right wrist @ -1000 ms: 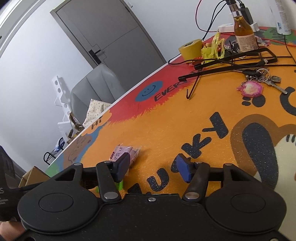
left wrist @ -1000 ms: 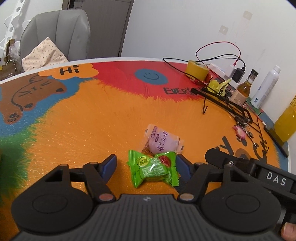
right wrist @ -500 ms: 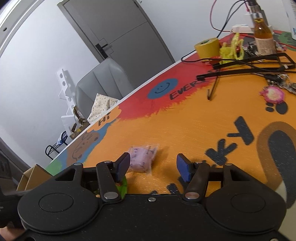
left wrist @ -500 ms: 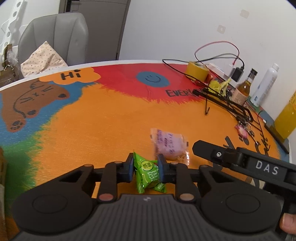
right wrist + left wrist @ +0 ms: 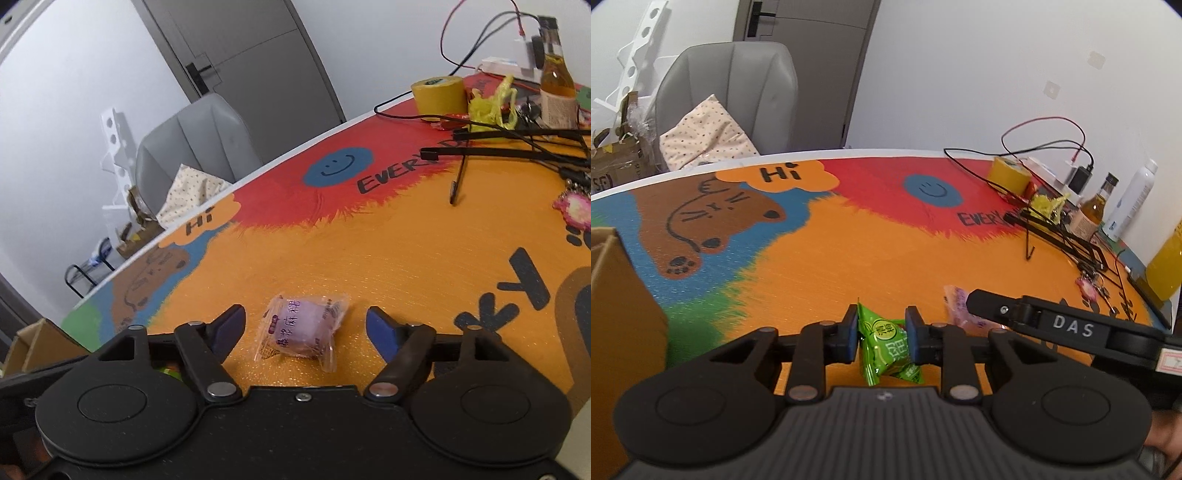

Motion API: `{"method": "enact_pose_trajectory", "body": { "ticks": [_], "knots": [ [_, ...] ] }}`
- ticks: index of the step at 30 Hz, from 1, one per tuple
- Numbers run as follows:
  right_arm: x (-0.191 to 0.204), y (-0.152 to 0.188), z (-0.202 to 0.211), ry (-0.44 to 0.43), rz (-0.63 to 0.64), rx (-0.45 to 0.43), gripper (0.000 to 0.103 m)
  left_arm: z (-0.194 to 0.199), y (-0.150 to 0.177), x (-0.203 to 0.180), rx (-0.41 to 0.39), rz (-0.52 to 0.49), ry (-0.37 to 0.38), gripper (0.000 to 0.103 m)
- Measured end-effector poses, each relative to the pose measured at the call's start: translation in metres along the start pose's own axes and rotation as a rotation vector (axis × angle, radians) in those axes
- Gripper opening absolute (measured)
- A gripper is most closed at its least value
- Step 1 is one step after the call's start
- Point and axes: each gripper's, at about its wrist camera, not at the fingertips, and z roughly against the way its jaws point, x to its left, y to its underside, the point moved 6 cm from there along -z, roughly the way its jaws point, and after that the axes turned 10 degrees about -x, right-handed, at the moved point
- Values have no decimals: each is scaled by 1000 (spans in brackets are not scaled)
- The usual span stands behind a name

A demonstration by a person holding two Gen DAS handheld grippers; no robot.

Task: Organize snacks
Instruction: 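Grasp the green-wrapped candy with the left tool while the right tool grasps the pink pastry, then carry the green candy and pink pastry over the cardboard box with both tools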

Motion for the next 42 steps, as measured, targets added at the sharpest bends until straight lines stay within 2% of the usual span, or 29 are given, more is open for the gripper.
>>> {"method": "enact_pose_trajectory", "body": {
  "ticks": [3, 4, 7, 10, 16, 24, 30, 42],
  "knots": [
    [8, 6, -7, 21, 43, 21, 73, 4, -2, 8, -8, 18, -5, 24],
    [10, 8, -7, 34, 67, 11, 68, 5, -2, 10, -12, 20, -8, 24],
    [14, 11, -5, 69, 114, 14, 38, 11, -4, 14, -30, 21, -9, 24],
    [14, 13, 1, 43, 87, 14, 33, 16, -4, 17, -36, 27, -2, 24],
    [12, 21, 25, 30, 44, -23, 33, 30, -1, 15, -44, 14, -2, 24],
    [22, 15, 64, 19, 37, -97, 33, 59, 0, 14, -83, 14, 12, 24],
    [36, 14, 92, 7, 47, -154, 33, 84, -3, 18, -122, 19, 18, 24],
    [73, 27, 132, -27, 81, -215, 33, 142, -5, 39, -214, 39, 24, 24]
  ]
}}
